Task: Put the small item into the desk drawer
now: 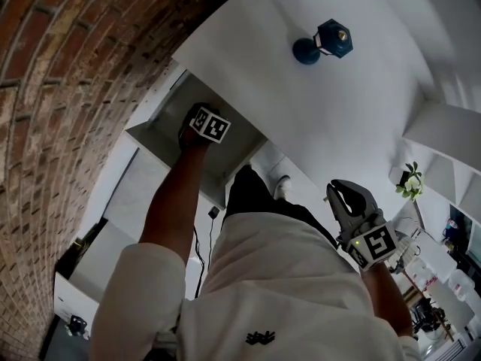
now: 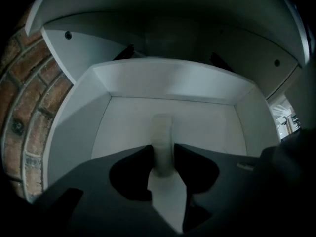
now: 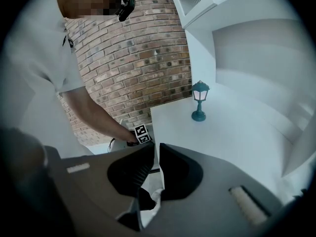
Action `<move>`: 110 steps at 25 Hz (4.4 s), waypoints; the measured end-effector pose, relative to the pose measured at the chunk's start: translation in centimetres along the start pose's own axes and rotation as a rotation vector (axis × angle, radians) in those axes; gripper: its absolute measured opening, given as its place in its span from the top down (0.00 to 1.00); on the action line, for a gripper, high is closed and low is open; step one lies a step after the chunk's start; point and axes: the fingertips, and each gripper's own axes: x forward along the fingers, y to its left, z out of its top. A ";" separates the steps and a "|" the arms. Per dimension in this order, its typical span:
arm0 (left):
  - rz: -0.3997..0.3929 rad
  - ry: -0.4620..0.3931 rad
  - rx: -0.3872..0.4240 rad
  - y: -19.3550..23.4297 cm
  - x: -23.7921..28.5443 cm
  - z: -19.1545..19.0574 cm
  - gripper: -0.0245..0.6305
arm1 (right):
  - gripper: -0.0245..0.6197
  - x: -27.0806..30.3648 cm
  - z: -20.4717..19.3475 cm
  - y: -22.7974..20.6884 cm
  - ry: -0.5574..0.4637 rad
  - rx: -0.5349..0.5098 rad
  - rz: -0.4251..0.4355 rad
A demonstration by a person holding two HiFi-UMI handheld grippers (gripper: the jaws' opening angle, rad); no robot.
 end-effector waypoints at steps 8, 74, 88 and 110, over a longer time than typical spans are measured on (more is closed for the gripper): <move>0.005 -0.017 -0.013 -0.3 -1.1 0.5 0.66 | 0.89 -0.3 0.4 0.6 -0.015 -0.010 0.007; -0.078 -0.751 -0.335 -45.0 -42.6 -0.6 0.95 | 0.94 -25.7 -16.9 4.7 -0.286 -0.244 0.385; -0.093 -0.757 -0.330 -46.2 -43.3 -1.5 0.95 | 0.94 -25.2 -16.4 6.2 -0.281 -0.285 0.414; -0.107 -0.736 -0.326 -47.2 -42.8 -3.0 0.95 | 0.94 -25.5 -17.1 7.6 -0.276 -0.312 0.430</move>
